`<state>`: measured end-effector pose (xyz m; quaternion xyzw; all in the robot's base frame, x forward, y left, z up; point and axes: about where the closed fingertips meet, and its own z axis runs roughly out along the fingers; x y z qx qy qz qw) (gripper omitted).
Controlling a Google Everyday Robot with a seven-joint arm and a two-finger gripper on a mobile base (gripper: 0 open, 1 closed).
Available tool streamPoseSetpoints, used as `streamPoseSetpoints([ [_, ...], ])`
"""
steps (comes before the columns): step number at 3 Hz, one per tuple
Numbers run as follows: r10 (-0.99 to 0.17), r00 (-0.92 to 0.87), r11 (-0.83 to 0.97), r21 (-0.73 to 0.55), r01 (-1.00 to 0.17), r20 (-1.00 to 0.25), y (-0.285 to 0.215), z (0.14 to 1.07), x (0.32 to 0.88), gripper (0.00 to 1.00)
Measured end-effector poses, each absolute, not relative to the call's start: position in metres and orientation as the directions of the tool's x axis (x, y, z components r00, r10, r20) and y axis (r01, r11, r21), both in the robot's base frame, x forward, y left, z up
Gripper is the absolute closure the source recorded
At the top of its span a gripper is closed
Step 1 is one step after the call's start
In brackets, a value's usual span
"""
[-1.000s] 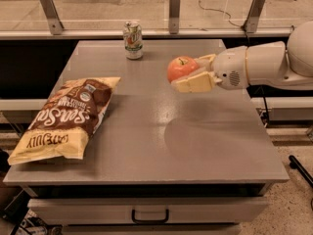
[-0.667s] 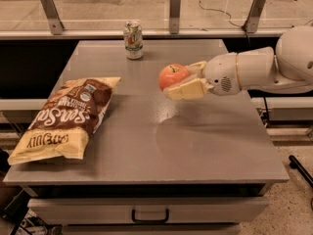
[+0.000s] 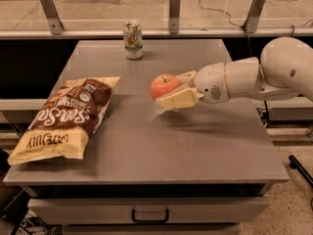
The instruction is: Move apple near brown chip bag
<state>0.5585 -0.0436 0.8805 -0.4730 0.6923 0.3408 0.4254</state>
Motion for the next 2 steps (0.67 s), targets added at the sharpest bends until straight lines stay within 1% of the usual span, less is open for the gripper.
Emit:
streamPoseSetpoints([
  [2,-0.396,-0.162,0.319,0.030,-0.947,-0.904,-0.022,0.877,0.534,1.00],
])
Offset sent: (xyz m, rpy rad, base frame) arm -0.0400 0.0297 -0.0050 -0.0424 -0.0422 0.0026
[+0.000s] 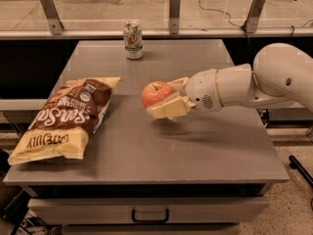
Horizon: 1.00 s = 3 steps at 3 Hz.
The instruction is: Move apple near brown chip bag
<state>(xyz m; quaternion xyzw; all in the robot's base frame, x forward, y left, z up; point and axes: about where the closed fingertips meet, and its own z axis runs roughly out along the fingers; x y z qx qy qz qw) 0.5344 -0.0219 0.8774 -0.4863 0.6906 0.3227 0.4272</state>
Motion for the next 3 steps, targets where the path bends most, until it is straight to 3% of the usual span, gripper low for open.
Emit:
streamPoseSetpoints([
  [3,-0.349,-0.138,0.234,0.057,-0.971,-0.927,0.009,0.846,0.509,1.00],
])
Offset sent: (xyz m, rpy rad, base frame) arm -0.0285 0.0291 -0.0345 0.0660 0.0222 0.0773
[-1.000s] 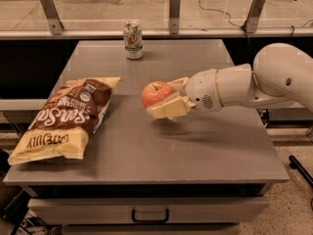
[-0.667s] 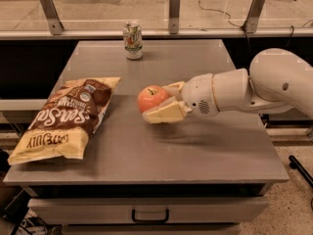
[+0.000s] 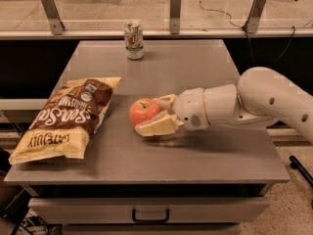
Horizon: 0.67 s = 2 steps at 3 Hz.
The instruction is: Move apple near brown chip bag
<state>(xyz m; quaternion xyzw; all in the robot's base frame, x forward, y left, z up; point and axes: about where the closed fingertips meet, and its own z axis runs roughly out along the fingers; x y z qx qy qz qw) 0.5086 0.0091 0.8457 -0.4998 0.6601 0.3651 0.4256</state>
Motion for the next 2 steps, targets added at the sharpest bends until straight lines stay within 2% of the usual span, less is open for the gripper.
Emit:
streamPoseSetpoints([
  [1,-0.336,-0.105,0.184,0.044,-0.982,-0.936,0.0209,0.8374,0.5044,1.00],
  [2,-0.337,-0.104,0.182,0.044,-0.982,-0.936,0.0223,0.8381,0.5039,0.82],
])
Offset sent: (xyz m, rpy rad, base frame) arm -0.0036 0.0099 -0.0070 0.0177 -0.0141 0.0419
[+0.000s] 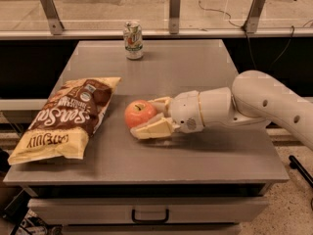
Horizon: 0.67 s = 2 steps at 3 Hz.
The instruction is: Move apple near brown chip bag
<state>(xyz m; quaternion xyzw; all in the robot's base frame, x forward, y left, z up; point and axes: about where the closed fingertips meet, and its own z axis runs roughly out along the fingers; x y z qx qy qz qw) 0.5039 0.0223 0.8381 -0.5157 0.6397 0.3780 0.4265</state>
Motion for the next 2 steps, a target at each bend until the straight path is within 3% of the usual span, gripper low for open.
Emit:
streamPoseSetpoints([
  [2,-0.339,-0.100,0.174,0.042,-0.984,-0.935,0.0264,0.8387,0.5023,0.35],
])
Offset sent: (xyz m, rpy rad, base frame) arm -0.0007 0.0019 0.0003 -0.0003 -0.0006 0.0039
